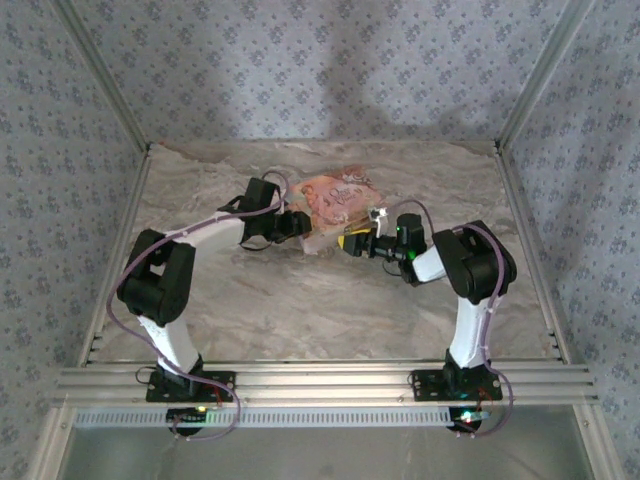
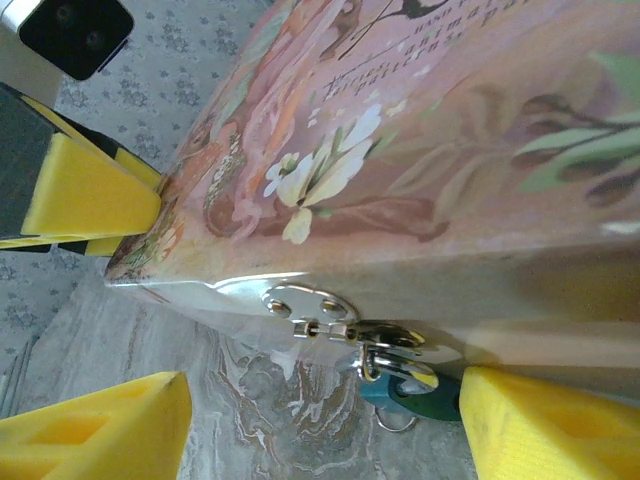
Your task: Unlock the padlock with the key
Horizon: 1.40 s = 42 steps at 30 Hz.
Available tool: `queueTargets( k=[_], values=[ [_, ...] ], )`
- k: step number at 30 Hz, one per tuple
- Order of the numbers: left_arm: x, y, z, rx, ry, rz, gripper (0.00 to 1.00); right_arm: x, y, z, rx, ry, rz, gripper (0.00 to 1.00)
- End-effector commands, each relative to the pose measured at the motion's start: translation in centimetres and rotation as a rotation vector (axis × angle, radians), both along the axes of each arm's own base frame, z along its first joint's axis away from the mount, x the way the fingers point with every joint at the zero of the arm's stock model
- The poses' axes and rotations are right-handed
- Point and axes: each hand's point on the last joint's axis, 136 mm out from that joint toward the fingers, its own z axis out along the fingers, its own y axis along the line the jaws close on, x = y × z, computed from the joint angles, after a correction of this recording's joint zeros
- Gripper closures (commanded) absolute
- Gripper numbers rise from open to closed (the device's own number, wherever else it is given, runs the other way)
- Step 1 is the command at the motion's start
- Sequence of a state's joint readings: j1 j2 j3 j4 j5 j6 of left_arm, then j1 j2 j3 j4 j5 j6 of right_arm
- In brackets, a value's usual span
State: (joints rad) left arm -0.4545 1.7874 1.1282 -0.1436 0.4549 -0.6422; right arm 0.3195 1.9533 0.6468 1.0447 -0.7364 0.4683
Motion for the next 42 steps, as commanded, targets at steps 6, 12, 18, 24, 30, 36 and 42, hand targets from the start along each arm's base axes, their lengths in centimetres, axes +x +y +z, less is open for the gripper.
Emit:
queueTargets(
  k=[6, 12, 18, 24, 30, 36, 42],
  values=[
    [-2.0, 0.8, -2.2, 0.063, 0.082, 0.004, 0.49, 0.3, 1.5, 1.5, 0.068, -0.066, 0.042, 0.27],
    [-2.1, 0.9, -2.3, 0.065, 0.085, 0.006, 0.49, 0.1, 1.7, 2.3, 0.105, -0.096, 0.057, 0.32],
    [-2.1, 0.9, -2.3, 0.062, 0.082, 0.008, 0.50, -0.5, 1.5, 2.4, 0.114, -0.105, 0.067, 0.38],
    [-2.2, 1.0, -2.5, 0.064, 0.085, 0.011, 0.49, -0.9, 1.4, 2.3, 0.117, -0.104, 0.072, 0.44],
    [-2.2, 1.0, -2.5, 0.062, 0.083, 0.011, 0.50, -1.1, 1.2, 1.9, 0.109, -0.096, 0.071, 0.53],
    [-2.2, 1.0, -2.5, 0.061, 0.084, 0.013, 0.50, -0.9, 1.1, 1.4, 0.089, -0.086, 0.059, 0.63],
    [-2.3, 1.0, -2.4, 0.061, 0.082, 0.012, 0.50, -1.0, 1.0, 0.9, 0.069, -0.075, 0.052, 0.72]
  ],
)
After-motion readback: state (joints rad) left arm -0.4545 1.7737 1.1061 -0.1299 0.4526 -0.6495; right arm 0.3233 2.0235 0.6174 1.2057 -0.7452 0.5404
